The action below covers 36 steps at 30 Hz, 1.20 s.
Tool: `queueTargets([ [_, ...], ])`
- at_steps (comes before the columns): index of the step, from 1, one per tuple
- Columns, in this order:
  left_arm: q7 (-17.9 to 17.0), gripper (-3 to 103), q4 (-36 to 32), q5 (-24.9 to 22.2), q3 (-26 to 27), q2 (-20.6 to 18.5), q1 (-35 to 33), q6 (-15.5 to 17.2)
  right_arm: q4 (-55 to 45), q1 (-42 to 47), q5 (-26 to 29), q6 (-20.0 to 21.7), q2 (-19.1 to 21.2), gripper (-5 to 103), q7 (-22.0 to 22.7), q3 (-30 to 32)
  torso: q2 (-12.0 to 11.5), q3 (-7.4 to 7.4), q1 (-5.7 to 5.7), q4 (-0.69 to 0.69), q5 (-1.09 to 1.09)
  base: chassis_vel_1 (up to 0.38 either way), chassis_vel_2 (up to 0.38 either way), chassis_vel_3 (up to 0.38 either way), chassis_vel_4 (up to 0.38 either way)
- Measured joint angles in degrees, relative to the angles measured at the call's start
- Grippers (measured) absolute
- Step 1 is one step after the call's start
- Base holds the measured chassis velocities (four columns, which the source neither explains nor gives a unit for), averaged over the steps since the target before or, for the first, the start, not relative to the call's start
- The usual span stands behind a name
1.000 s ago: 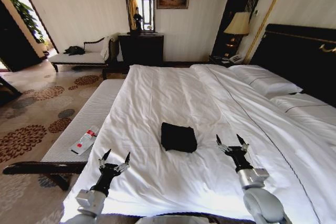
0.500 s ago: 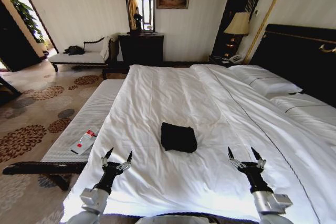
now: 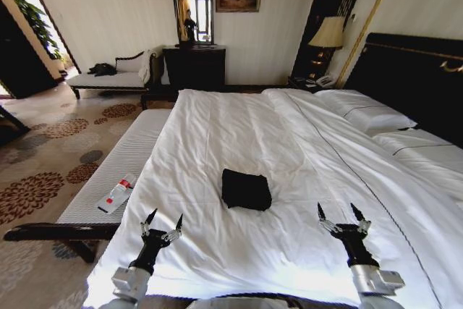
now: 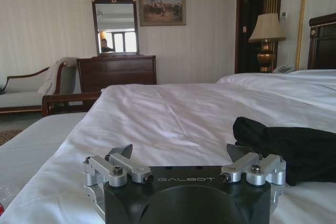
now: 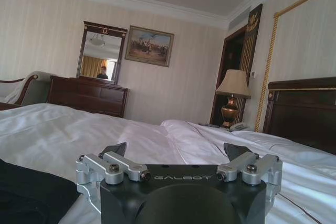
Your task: Fold the clothes on the bed.
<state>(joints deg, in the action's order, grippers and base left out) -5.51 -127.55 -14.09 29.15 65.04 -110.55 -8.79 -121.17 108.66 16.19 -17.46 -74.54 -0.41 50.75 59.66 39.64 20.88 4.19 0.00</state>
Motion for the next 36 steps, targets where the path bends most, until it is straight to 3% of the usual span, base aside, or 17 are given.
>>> queueTargets([
  [36, 0.03, 100, -0.09, -0.03, 0.0, 0.0, 0.0, 0.12, -0.1, -0.09, 0.17, 0.37, 0.1, 100, 0.21, -0.12, 0.0, 0.0, 0.0, 0.0, 0.0, 0.0, 0.0, 0.0, 0.0],
])
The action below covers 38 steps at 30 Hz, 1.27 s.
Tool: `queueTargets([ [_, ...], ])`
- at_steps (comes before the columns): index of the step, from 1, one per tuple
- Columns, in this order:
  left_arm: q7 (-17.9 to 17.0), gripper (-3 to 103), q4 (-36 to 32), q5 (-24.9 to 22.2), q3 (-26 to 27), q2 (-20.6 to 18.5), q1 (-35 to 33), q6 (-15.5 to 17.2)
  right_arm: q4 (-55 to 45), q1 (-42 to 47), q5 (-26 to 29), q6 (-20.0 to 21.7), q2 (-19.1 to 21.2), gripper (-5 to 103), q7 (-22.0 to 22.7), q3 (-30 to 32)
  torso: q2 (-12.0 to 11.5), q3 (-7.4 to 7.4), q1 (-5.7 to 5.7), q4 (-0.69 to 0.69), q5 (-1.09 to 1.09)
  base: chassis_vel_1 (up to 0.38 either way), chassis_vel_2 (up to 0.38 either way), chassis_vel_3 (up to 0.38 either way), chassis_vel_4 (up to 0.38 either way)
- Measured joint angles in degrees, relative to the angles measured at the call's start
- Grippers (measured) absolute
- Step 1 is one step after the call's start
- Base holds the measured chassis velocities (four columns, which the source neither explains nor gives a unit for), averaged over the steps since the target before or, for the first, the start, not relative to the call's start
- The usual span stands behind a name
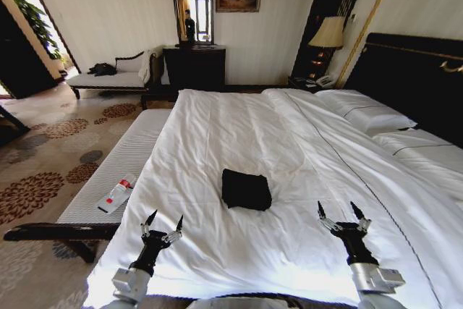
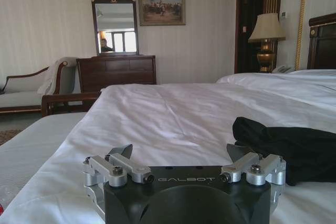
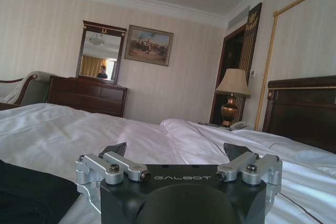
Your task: Fold the clothes on the bed.
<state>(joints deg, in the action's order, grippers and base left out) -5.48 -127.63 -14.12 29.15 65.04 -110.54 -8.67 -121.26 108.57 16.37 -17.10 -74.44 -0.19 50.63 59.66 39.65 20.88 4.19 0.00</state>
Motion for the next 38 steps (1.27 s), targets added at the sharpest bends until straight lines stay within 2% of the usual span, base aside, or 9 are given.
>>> queueTargets([
  [38, -0.01, 100, -0.01, -0.02, 0.01, 0.0, 0.0, 0.02, 0.0, 0.0, 0.0, 0.01, 0.0, 100, 0.0, -0.01, 0.0, 0.0, 0.0, 0.0, 0.0, 0.0, 0.0, 0.0, 0.0],
])
